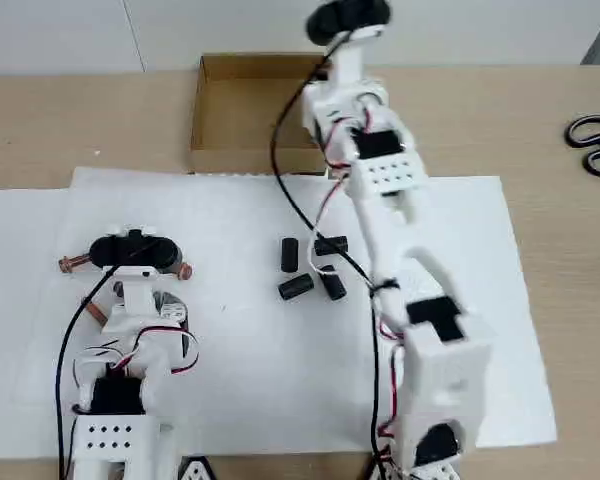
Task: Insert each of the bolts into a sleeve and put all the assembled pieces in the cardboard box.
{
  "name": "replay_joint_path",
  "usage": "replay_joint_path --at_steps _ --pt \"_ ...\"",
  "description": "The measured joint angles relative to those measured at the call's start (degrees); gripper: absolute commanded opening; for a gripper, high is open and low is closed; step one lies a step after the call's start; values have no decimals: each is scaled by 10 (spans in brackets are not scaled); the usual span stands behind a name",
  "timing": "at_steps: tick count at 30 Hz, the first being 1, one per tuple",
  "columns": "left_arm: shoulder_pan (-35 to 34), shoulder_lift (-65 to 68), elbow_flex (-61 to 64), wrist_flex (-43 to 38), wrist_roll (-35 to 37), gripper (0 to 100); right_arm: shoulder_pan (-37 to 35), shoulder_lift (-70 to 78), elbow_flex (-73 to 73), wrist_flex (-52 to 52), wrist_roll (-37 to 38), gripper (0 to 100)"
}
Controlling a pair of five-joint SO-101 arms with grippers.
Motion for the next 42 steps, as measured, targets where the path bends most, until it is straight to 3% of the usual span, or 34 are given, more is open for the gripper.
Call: replay_joint_path --at_steps 8,15,22,28,38,42 --pt "0 0 0 0 1 6 -19 149 -130 0 76 13" --pt "0 0 0 0 1 6 -19 161 -135 65 99 214" --pt "0 0 0 0 1 6 -18 159 -167 142 102 231" --pt "0 0 0 0 1 6 -19 105 -179 245 102 231" --pt "0 0 0 0 1 6 -29 -1 -181 513 102 231" --pt "0 0 0 0 1 6 -56 -24 -188 623 50 231"
